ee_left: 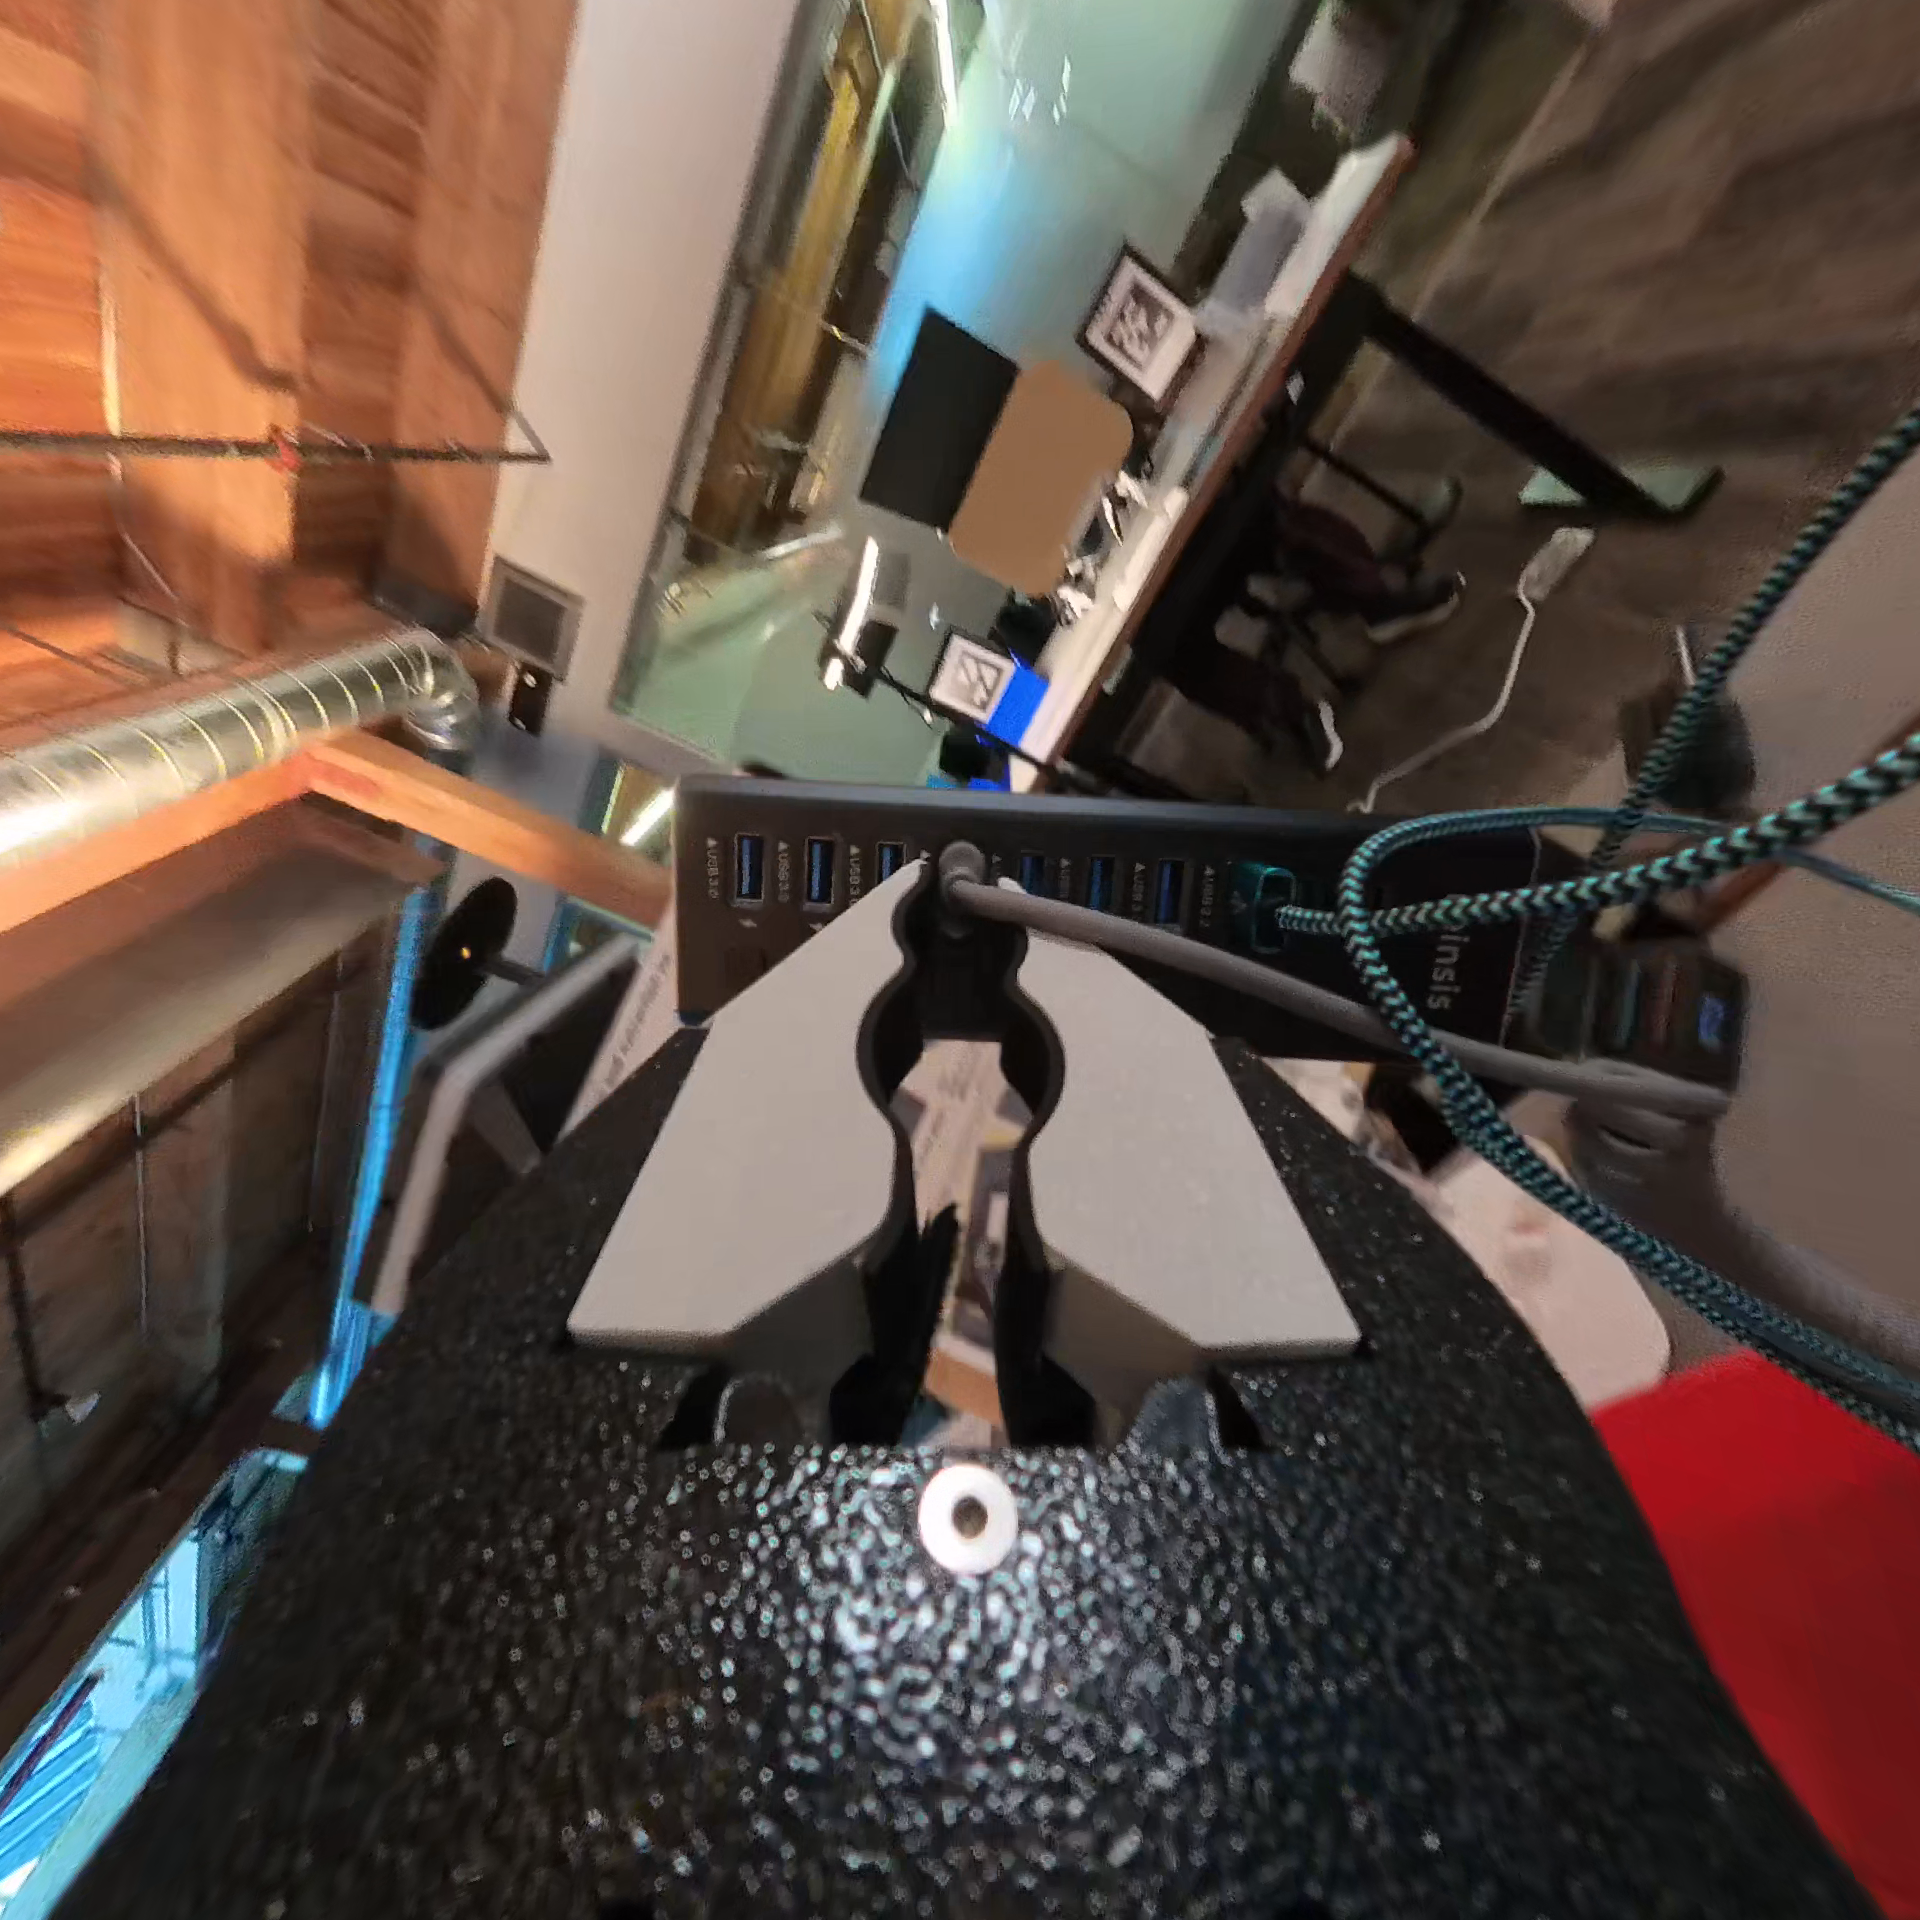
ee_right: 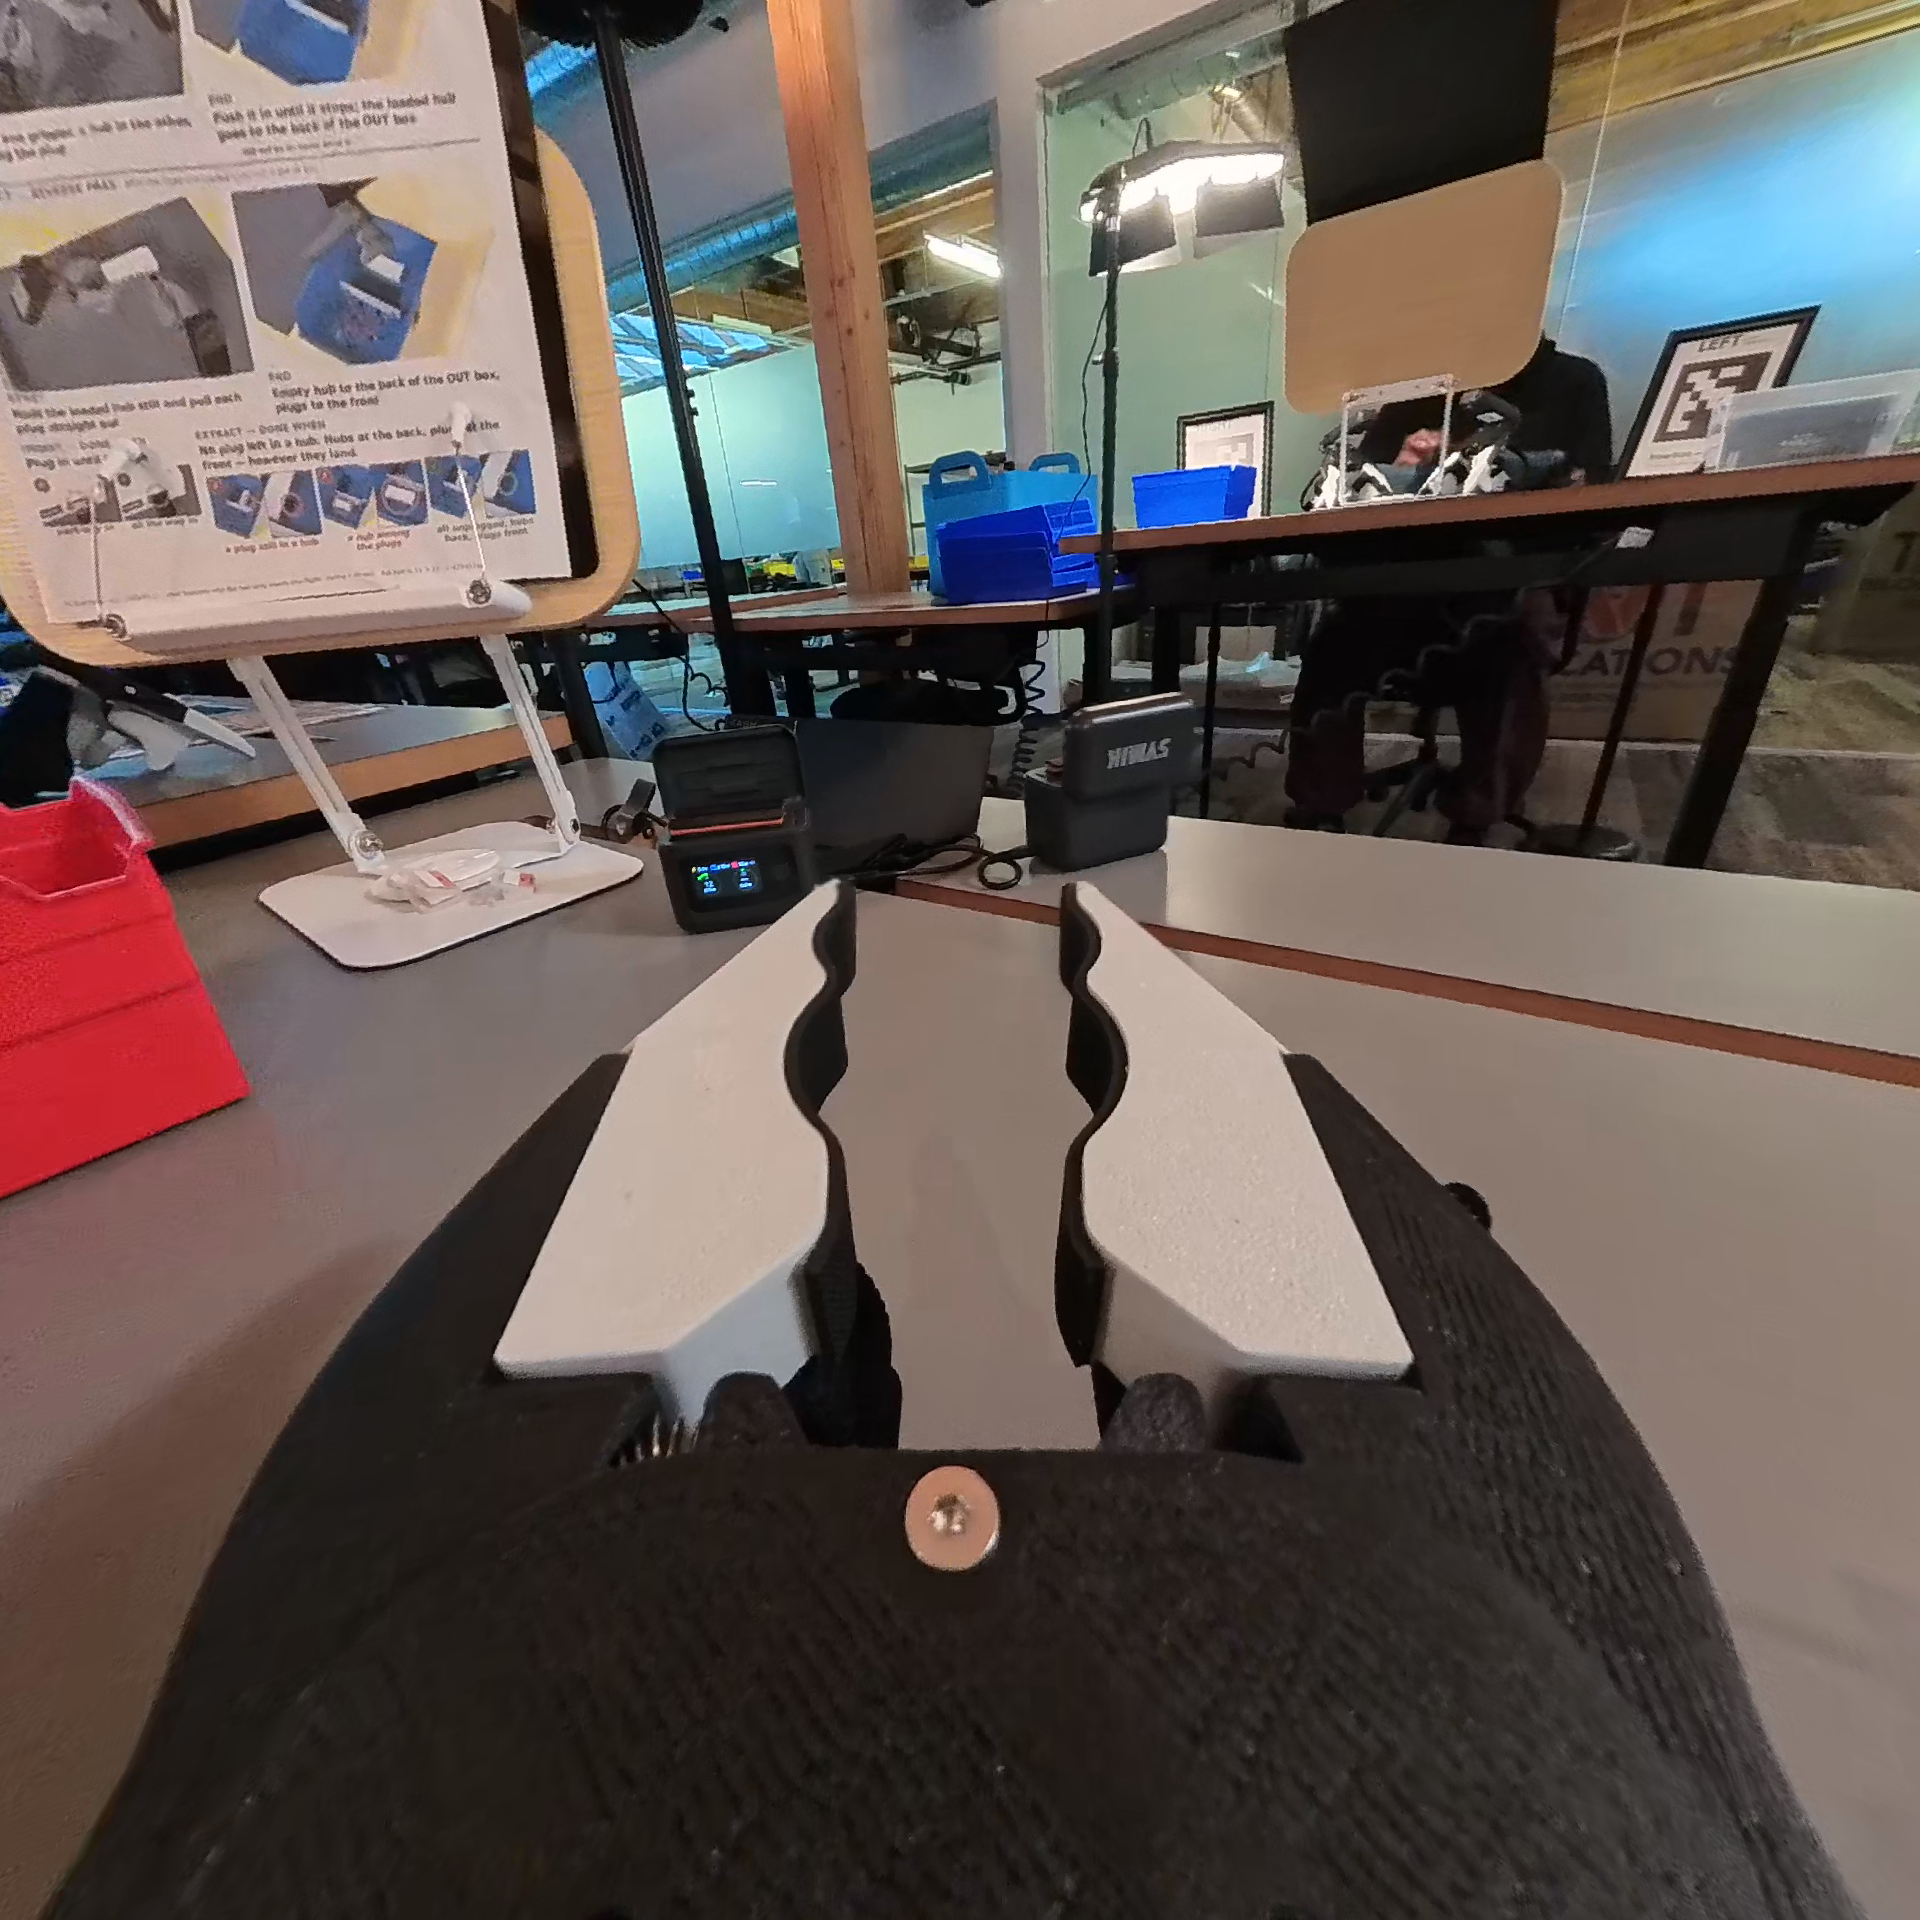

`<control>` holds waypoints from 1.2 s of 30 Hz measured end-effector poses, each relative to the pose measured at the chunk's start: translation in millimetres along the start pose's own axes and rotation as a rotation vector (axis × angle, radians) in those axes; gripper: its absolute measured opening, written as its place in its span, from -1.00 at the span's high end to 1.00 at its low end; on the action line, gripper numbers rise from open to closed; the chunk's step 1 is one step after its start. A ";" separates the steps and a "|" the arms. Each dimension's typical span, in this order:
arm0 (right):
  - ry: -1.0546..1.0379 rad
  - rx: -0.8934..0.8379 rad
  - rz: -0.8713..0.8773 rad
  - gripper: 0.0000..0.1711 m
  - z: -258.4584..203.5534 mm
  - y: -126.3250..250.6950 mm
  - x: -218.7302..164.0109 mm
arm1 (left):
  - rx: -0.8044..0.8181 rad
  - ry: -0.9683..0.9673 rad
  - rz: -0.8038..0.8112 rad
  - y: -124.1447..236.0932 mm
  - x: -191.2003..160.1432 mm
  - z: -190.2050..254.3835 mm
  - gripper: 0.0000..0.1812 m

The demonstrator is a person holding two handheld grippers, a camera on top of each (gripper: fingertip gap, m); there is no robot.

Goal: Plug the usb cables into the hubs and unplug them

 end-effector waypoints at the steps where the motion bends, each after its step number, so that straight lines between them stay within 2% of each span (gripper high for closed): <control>1: 0.000 -0.008 0.003 0.56 1.9 0.7 0.6 | 0.001 0.005 0.026 -3.3 17.1 -3.6 0.94; 5: 0.005 -0.055 0.025 0.56 13.4 6.0 5.4 | -0.081 0.046 0.110 -20.2 64.6 3.8 0.94; 9: -0.004 -0.105 0.029 0.55 27.6 11.6 7.4 | -0.172 0.066 0.157 -32.1 67.0 49.7 0.94; 13: -0.027 -0.137 0.040 0.55 37.6 15.1 8.1 | -0.203 0.083 0.210 -34.2 37.2 111.5 0.92; 18: -0.059 -0.156 0.051 0.56 44.8 17.2 8.9 | -0.323 0.164 0.209 -41.8 -13.4 202.1 0.93; 24: -0.047 -0.156 0.074 0.57 48.9 20.1 14.7 | -0.337 0.214 0.280 -52.5 -69.1 275.2 0.92; 27: -0.062 -0.002 0.162 0.52 37.2 18.9 24.6 | -0.304 0.160 0.301 -54.3 -89.1 302.9 0.92; 30: -0.123 0.378 0.292 0.45 6.2 19.7 41.4 | -0.301 0.090 0.295 -56.0 -103.1 326.9 0.92; 32: -0.148 0.558 0.283 0.40 -10.6 19.2 44.0 | -0.321 0.066 0.295 -55.3 -108.2 335.8 0.93; 36: -0.056 0.624 0.141 0.40 -28.7 10.5 29.8 | -0.370 0.019 0.325 -51.5 -115.1 354.3 0.92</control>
Point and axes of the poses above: each gripper's, where its closed fingertips meet, y back along the fingers, x out of its top, z = x × y across the jaws, the point moved 6 cm from there along y, back along the fingers, and after that the axes turned 12 degrees about y, right-handed, at the moved point
